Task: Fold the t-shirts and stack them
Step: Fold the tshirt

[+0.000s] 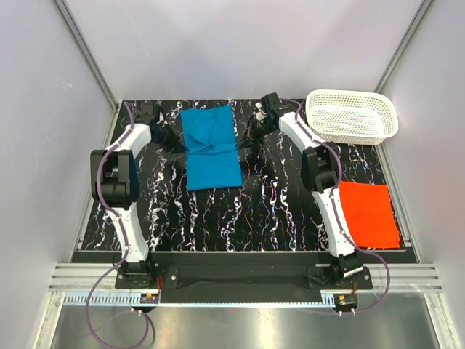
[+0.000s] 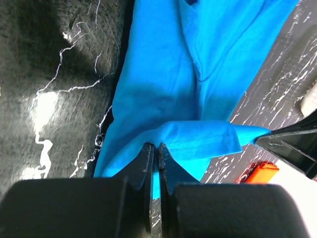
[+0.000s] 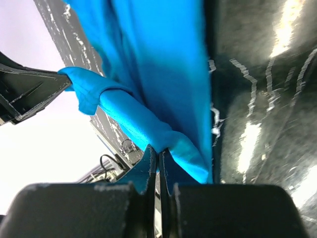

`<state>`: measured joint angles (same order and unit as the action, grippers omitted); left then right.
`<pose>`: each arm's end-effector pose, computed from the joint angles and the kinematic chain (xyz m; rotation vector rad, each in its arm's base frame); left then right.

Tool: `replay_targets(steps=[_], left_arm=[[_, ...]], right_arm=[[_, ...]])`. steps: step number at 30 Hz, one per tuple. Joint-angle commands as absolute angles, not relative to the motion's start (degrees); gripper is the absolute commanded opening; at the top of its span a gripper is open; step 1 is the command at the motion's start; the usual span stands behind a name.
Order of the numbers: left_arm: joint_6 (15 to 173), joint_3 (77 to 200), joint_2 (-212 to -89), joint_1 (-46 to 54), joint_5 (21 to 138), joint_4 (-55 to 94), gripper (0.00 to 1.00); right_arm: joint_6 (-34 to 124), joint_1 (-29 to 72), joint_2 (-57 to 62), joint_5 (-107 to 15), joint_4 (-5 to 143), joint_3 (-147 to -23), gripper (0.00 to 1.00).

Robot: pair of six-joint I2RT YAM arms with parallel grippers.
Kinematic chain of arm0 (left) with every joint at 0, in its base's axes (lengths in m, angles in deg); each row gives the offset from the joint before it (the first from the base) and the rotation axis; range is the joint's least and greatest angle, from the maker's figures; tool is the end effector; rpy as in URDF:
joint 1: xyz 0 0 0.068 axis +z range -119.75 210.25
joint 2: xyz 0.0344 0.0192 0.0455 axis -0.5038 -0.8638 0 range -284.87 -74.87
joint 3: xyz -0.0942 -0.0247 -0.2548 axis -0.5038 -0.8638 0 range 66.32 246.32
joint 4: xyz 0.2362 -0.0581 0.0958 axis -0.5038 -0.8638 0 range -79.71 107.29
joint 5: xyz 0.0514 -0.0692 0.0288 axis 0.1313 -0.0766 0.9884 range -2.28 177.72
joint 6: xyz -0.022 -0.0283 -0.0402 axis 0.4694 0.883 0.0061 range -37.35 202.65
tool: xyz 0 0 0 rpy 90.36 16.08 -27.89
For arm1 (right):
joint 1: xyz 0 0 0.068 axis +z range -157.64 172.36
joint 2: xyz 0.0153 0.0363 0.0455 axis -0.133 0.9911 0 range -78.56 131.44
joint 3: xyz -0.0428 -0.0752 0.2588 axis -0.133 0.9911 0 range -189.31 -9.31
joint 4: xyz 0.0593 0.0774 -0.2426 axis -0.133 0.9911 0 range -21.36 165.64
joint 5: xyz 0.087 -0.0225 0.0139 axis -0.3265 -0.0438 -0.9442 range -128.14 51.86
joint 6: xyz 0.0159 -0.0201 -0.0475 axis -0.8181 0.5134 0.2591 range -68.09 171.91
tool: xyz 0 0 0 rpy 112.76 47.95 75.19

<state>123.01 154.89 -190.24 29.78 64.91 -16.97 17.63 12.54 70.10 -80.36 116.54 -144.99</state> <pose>0.4305 -0.0173 0.2018 -0.7910 2.5935 -0.7554 0.5047 0.2111 0.1666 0.0640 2.7646 1.2713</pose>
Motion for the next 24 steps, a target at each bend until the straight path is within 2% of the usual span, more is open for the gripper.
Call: replay_targets(steps=[1,8,10,13,14,15,16,18,22,24], left_arm=[[122.73,158.07,-192.02,30.16,62.67,-15.58,0.03],[122.20,159.40,-193.96,30.16,64.50,-15.58,0.06],[121.86,159.57,-193.34,31.48,66.62,-15.32,0.11],[121.32,161.58,-195.18,32.09,66.01,-15.40,0.16],[121.33,162.20,-195.80,32.36,65.57,-15.40,0.20],[121.33,162.99,-196.50,32.62,64.96,-15.49,0.30],[121.41,164.30,-197.46,32.88,64.26,-15.58,0.35],[120.89,165.63,-197.65,33.50,63.64,-15.76,0.38],[118.61,167.04,-194.41,34.20,64.86,-16.72,0.49],[117.90,165.90,-191.07,34.12,65.31,-16.90,0.50]], right_arm=[[16.85,11.17,71.46,-82.70,117.24,-148.62,0.02],[15.79,10.90,74.81,-84.19,117.24,-152.57,0.06],[14.56,10.82,76.73,-84.37,117.24,-155.55,0.14],[11.67,10.55,81.20,-85.16,116.72,-162.90,0.20],[10.53,10.47,82.44,-85.42,116.45,-165.21,0.22],[8.25,10.12,83.59,-86.04,116.10,-169.15,0.27],[7.19,9.59,84.82,-86.13,115.58,-170.32,0.33],[4.55,8.71,83.79,-86.57,112.96,-170.07,0.41],[5.24,6.86,78.09,-85.43,112.06,-164.99,0.45],[7.34,6.60,75.26,-85.16,112.14,-161.91,0.46]])
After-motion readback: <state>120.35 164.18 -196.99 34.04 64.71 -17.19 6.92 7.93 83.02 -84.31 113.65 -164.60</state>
